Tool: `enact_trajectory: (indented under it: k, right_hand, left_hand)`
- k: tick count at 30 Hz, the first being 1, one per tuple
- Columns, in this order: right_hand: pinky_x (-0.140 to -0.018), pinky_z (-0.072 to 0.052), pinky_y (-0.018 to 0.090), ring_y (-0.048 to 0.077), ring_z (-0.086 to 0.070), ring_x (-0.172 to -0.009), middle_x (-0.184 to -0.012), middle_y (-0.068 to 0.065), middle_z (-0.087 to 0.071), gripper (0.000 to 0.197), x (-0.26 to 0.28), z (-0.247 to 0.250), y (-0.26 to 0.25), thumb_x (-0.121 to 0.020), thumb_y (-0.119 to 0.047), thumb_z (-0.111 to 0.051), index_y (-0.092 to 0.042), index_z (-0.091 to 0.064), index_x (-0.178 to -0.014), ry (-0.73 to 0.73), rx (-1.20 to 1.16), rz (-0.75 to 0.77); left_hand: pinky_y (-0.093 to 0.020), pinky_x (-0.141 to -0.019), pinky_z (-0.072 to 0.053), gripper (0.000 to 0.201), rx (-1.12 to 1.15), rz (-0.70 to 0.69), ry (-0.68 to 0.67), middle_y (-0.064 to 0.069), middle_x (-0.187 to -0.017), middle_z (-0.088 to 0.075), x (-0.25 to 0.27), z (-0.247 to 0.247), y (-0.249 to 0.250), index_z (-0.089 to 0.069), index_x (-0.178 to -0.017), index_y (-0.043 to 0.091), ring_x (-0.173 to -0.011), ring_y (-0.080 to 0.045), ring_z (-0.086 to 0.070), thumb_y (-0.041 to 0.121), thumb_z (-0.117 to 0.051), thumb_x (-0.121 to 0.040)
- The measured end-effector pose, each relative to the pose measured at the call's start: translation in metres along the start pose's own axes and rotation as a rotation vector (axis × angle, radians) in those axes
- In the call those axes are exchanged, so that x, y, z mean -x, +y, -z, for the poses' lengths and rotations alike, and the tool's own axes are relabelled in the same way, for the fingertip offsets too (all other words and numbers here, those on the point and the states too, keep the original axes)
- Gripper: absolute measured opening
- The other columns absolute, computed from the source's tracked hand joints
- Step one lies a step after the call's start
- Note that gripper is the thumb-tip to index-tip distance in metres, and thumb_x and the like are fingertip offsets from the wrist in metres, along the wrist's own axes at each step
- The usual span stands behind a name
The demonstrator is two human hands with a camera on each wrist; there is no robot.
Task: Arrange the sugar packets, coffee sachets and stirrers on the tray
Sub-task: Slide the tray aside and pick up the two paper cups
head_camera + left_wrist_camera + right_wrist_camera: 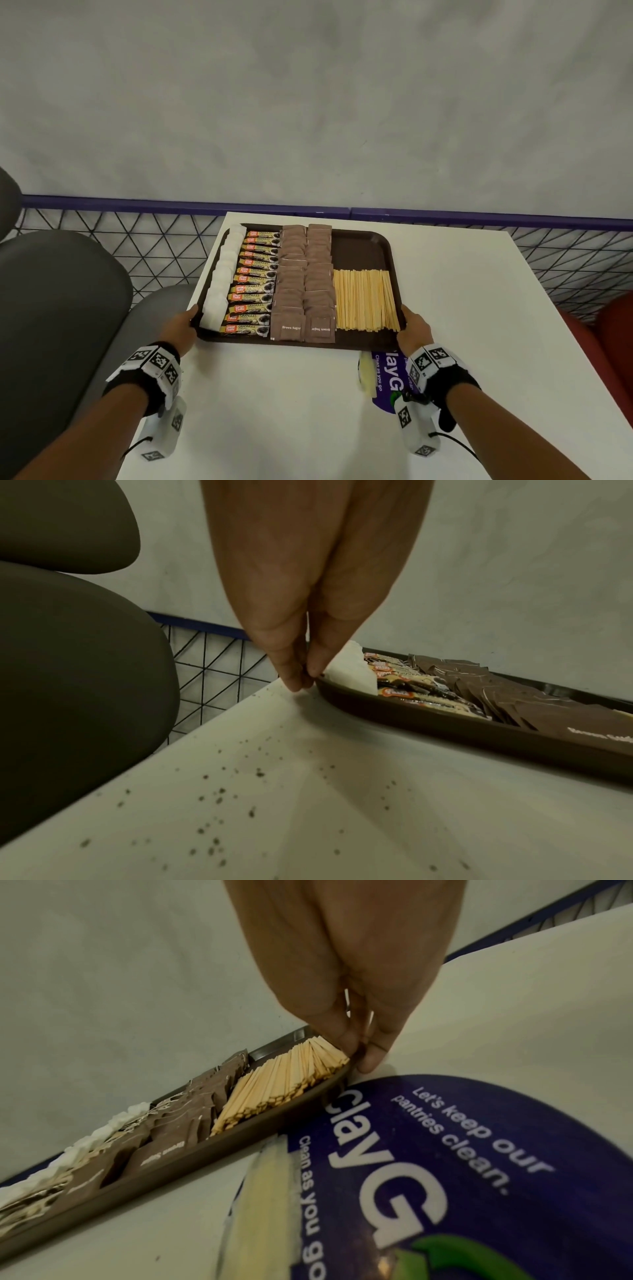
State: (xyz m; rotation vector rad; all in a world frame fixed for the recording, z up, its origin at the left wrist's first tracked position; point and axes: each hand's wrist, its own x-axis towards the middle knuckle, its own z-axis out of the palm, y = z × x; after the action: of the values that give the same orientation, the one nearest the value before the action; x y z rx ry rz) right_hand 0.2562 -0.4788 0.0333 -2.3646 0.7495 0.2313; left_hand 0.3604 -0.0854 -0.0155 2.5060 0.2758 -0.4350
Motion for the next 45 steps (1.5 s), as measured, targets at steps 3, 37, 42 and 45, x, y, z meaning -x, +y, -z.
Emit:
enact_trajectory:
  k: [3, 37, 42, 45]
  right_hand:
    - [-0.101, -0.039, 0.033, 0.031, -0.049, -0.120, -0.132, 0.020, -0.049, 0.049, 0.001, 0.000, 0.001, -0.092, 0.002, -0.042, -0.006, -0.032, -0.140, -0.012, 0.012, -0.003]
    - [-0.086, -0.048, 0.038, 0.029, -0.042, -0.118, -0.139, 0.009, -0.029, 0.107, 0.254, 0.162, 0.313, -0.064, -0.037, -0.079, -0.016, -0.012, -0.144, -0.216, 0.205, -0.591]
    - [-0.050, -0.040, 0.026, 0.025, -0.054, -0.075, -0.107, 0.011, -0.053, 0.068, 0.232, 0.156, 0.312, -0.064, -0.020, -0.075, -0.009, -0.036, -0.119, -0.215, 0.188, -0.552]
    - [-0.052, -0.041, 0.026, 0.022, -0.054, -0.070, -0.100, 0.009, -0.056, 0.066, 0.209, 0.159, 0.301, -0.063, -0.024, -0.076, -0.011, -0.038, -0.116, -0.227, 0.303, -0.496]
  left_hand:
    - [-0.041, -0.103, -0.034, 0.047, -0.003, -0.020, 0.025, -0.024, -0.132, -0.050, 0.011, 0.005, 0.009, -0.040, -0.139, 0.002, -0.121, -0.038, -0.046, -0.005, -0.042, -0.092]
    - [-0.041, -0.090, -0.041, 0.032, -0.896, -1.464, -0.514, -0.018, -0.124, -0.053, 0.421, -0.301, 0.334, -0.047, -0.127, 0.007, -0.111, -0.035, -0.052, 0.011, -0.040, -0.095]
    - [-0.040, -0.084, -0.044, 0.027, -0.908, -1.394, -0.508, -0.019, -0.116, -0.059, 0.401, -0.297, 0.336, -0.053, -0.118, 0.001, -0.106, -0.036, -0.058, 0.003, -0.041, -0.094]
    - [-0.039, -0.081, -0.044, 0.028, -0.899, -1.330, -0.521, -0.019, -0.115, -0.060, 0.373, -0.285, 0.335, -0.054, -0.119, 0.000, -0.105, -0.037, -0.059, 0.004, -0.040, -0.095]
